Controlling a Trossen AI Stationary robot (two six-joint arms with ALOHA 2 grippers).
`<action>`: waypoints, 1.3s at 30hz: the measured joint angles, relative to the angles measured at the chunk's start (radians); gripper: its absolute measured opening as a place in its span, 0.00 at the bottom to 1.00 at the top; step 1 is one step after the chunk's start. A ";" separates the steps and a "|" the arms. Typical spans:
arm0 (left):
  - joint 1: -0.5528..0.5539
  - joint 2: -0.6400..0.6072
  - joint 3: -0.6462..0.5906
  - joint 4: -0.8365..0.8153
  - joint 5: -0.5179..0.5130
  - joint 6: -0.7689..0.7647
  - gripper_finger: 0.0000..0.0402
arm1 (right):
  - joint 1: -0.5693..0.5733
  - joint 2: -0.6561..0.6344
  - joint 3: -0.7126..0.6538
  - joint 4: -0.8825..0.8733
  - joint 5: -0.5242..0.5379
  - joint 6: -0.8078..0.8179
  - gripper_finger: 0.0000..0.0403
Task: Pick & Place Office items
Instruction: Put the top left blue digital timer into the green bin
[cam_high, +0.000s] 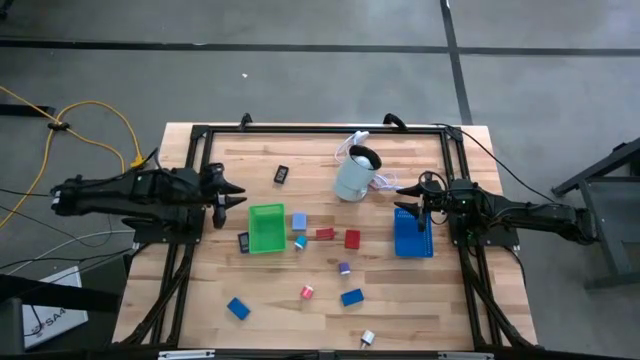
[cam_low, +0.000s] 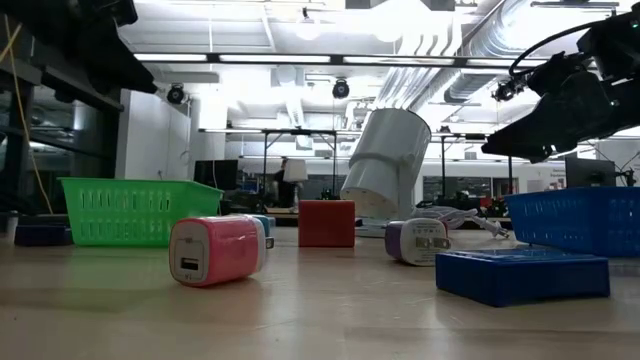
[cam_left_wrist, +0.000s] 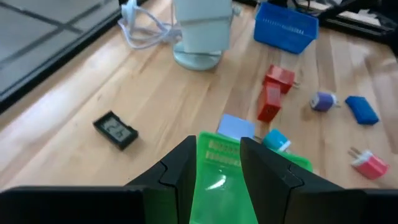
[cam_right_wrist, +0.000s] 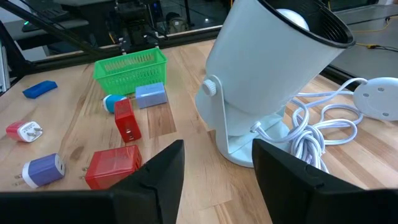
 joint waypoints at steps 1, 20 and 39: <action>-0.018 0.014 0.010 -0.009 -0.008 -0.009 0.30 | 0.000 0.000 0.000 0.000 0.000 0.000 0.44; -0.334 0.304 0.174 -0.307 -0.115 -0.353 0.30 | 0.000 0.000 0.000 0.000 0.000 0.000 0.44; -0.376 0.501 0.174 -0.361 -0.027 -0.532 0.30 | 0.000 0.000 0.000 0.000 0.000 0.000 0.44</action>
